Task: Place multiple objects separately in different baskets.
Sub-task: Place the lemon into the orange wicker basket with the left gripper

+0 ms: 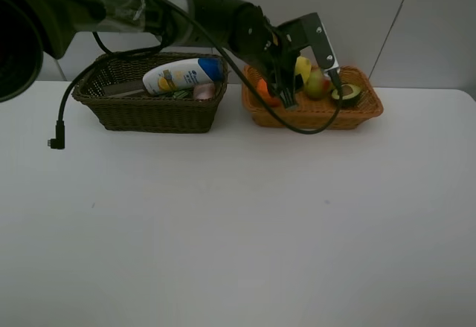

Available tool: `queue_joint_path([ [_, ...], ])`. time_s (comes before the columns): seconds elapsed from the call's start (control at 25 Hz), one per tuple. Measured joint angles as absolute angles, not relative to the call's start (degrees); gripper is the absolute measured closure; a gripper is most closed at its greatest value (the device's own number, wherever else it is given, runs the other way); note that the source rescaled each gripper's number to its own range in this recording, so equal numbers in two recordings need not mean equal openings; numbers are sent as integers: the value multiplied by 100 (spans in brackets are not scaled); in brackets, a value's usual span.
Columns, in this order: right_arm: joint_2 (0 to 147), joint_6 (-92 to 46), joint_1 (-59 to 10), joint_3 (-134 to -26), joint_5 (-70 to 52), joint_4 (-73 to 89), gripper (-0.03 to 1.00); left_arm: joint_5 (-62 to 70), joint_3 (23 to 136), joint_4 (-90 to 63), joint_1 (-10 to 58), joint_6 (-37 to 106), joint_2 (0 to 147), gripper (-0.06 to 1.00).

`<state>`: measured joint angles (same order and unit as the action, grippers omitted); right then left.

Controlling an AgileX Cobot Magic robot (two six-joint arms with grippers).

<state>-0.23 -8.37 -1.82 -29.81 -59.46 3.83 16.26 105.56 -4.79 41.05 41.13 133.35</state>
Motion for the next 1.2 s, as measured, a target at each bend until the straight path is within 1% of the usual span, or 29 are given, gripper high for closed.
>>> queue_joint_path([
  [0.28, -23, -837, -182, -2981, -5946, 383, -3, 1219, 10556, -479, 4105, 4107, 13377, 19],
  [0.88, -23, -837, -182, -2981, -5946, 383, -3, 967, 10556, -479, 4105, 3829, 13377, 19],
  [0.96, -23, -837, -182, -2981, -5946, 383, -3, 926, 10556, -479, 4105, 3811, 13377, 16],
  [1.08, -23, -837, -182, -2981, -5946, 383, -3, 877, 10556, -484, 4105, 3777, 13377, 5],
  [1.2, -23, -837, -182, -2981, -5946, 383, -3, 834, 10556, -546, 4105, 3547, 13377, -1],
])
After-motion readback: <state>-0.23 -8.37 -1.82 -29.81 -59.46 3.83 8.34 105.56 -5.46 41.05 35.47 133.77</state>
